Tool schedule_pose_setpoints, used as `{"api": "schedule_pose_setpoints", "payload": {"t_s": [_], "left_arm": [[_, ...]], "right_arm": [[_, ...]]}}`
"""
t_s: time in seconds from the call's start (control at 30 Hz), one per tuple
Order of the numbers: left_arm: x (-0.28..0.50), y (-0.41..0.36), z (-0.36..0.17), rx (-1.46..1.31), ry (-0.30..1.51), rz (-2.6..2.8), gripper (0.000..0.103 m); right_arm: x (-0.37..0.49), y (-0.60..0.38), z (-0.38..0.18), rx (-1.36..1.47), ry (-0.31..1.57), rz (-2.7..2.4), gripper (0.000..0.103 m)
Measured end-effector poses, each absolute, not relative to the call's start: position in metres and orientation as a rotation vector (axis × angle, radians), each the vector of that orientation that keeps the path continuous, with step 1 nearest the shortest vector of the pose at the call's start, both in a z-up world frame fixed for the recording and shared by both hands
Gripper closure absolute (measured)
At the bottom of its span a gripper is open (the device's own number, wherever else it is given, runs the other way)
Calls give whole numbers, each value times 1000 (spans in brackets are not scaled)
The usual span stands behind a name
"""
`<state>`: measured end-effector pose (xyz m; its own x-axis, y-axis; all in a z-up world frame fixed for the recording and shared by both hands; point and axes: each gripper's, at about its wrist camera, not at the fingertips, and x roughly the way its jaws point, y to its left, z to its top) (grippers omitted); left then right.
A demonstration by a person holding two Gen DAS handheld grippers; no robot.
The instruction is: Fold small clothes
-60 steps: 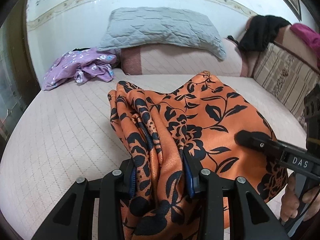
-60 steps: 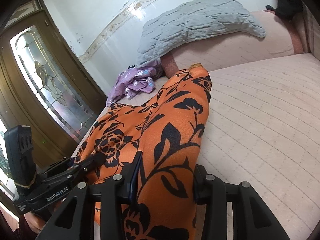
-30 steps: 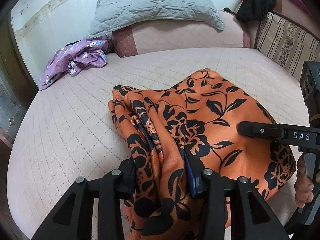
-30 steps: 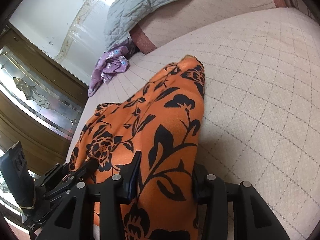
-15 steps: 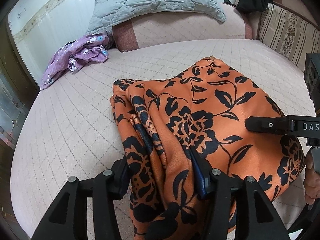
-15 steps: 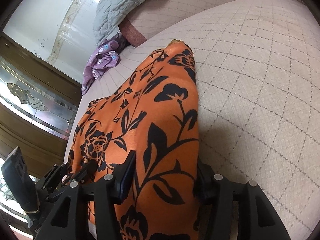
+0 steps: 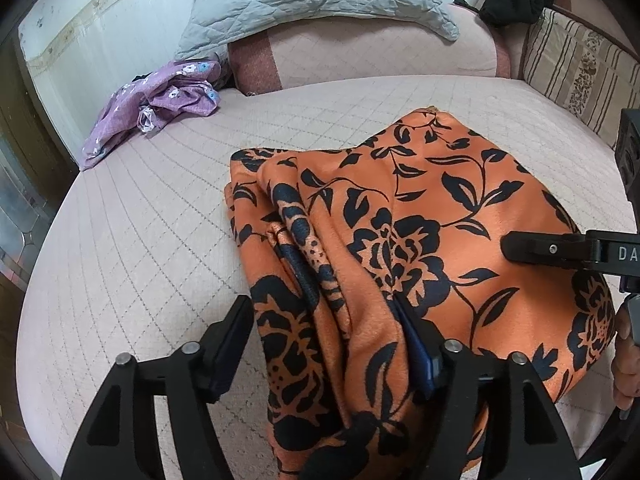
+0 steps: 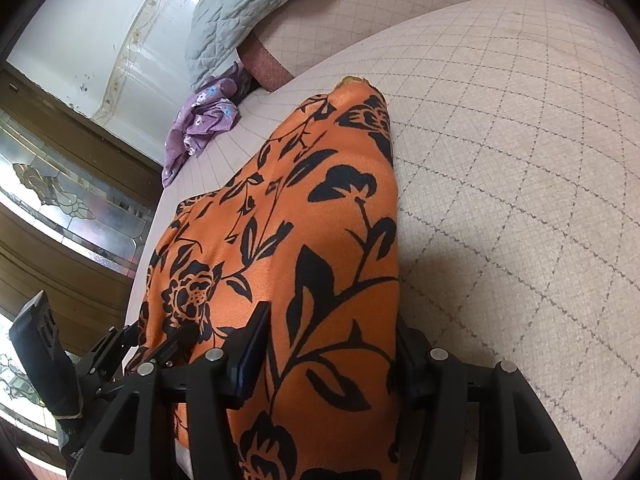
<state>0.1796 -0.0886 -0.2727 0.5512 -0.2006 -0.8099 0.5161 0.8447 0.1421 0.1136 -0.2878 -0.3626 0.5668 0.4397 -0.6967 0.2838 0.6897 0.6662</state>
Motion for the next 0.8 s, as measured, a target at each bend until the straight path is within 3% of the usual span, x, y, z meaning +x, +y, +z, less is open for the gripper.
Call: {"api": "schedule_pose_setpoints", "payload": {"t_s": [0.47,0.6,0.8], "left_arm": [[186,-84,-281,385,926,-421,14],[192,-79,-284,360,957,-388,3],[184,-83,-277,408,977,-356,2]], "right_arm": [[112,-286,-363,836,987,97,42],[110,-285,-361,829,984,86,41],[101,-277,-344,718,1019,11,31]]}}
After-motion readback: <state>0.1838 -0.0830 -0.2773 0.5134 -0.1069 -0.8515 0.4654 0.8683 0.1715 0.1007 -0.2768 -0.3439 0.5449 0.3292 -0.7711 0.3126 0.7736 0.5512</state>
